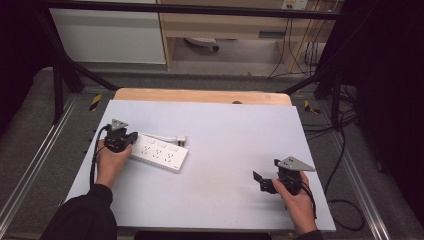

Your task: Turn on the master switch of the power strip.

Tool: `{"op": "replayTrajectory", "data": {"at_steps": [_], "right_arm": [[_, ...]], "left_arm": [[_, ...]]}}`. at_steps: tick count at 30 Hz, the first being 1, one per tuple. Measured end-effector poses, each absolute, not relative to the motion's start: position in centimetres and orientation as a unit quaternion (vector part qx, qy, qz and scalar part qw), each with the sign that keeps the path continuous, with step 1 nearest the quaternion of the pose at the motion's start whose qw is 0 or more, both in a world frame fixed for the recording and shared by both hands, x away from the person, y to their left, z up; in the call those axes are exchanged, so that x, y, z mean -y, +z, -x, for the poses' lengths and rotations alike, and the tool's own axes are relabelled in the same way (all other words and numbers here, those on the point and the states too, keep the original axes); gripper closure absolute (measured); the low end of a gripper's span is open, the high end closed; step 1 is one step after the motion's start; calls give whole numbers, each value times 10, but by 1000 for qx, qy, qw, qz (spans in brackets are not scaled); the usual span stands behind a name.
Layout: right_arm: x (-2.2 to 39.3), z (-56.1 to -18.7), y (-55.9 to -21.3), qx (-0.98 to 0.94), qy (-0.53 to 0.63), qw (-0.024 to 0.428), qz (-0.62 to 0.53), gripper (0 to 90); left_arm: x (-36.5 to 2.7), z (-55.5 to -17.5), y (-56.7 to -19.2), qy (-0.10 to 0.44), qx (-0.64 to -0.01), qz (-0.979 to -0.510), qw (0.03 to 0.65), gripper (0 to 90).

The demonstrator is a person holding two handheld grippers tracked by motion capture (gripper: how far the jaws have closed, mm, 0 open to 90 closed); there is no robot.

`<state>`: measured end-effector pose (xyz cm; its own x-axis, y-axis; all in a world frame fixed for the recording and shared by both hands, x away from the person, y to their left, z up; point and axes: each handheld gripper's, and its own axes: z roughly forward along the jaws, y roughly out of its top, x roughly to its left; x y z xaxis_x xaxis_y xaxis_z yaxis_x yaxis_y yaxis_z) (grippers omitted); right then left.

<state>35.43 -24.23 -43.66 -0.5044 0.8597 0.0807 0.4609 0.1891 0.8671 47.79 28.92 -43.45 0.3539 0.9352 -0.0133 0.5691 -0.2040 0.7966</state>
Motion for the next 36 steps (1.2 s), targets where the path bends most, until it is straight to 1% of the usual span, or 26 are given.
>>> {"op": "replayTrajectory", "data": {"at_steps": [4, 36], "right_arm": [[242, -354, -437, -740, 454, 220, -446, 53], [242, -354, -437, -740, 453, 218, -448, 52]], "left_arm": [[-291, -479, -435, 240, -514, -734, 374, 900], [-290, -477, -436, 244, -513, -734, 371, 900]]}}
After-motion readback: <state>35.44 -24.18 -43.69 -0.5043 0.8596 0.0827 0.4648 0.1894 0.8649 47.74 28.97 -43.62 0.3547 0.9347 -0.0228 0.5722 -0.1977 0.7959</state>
